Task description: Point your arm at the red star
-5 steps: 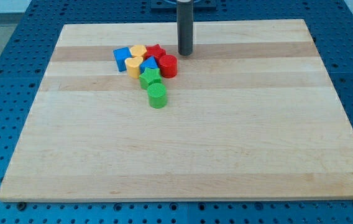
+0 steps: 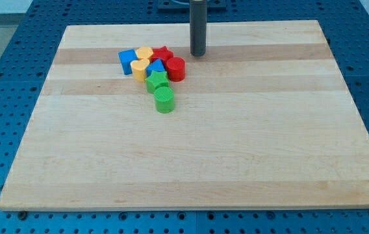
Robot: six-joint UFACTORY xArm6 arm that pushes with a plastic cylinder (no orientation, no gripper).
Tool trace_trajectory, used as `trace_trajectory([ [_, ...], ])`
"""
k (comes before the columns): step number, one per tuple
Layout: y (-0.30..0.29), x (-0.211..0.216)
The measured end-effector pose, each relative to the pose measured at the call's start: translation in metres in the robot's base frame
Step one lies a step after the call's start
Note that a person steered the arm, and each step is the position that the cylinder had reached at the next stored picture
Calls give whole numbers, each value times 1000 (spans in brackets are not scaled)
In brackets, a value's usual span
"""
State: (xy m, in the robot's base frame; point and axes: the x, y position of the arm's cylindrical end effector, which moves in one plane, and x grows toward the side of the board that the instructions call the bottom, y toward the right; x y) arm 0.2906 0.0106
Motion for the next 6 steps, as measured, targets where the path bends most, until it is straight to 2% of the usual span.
trace_trajectory([
  [1, 0, 0],
  [2, -29, -20],
  [4, -47, -19],
  [6, -102, -26],
])
